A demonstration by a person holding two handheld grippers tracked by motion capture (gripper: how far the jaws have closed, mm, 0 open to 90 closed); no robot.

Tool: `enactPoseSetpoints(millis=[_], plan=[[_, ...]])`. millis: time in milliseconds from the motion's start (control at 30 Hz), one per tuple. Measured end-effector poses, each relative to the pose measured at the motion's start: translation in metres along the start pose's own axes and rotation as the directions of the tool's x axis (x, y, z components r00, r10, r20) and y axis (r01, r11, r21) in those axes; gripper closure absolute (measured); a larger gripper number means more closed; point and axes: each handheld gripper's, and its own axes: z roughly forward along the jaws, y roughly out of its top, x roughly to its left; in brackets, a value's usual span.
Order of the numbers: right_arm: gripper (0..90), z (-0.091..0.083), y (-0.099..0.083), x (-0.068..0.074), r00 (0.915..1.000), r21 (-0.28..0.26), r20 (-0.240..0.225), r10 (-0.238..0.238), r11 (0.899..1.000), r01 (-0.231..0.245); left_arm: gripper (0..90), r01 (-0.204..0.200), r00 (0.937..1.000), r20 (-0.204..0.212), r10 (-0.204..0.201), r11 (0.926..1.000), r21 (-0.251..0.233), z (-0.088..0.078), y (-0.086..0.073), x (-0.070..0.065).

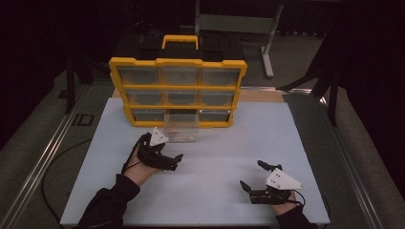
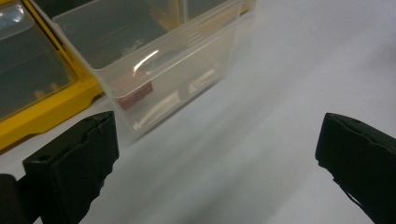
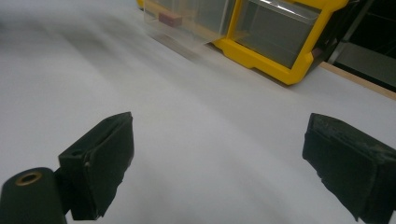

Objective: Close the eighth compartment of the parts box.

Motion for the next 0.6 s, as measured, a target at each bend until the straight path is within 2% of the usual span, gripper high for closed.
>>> enactPoseSetpoints(millis=[100, 300, 600], plan=[[8.9, 0.000, 0.000, 0.000, 1.0000, 0.000, -0.002, 0.004, 1.000, -0.004, 0.0, 0.002, 0.9999, -0.014, -0.002, 1.0000, 0.003, 0.004, -0.001, -0.001], [8.9, 0.000, 0.000, 0.000, 1.0000, -0.001, -0.003, 0.002, 1.000, -0.002, 0.0, 0.006, 1.0000, -0.006, -0.006, 0.9998, 0.018, 0.013, -0.005, -0.003], [8.9, 0.000, 0.000, 0.000, 1.0000, 0.000, 0.000, 0.004, 1.000, -0.004, 0.4, 0.010, 0.9997, -0.021, -0.009, 0.9989, 0.045, 0.024, -0.008, -0.003]])
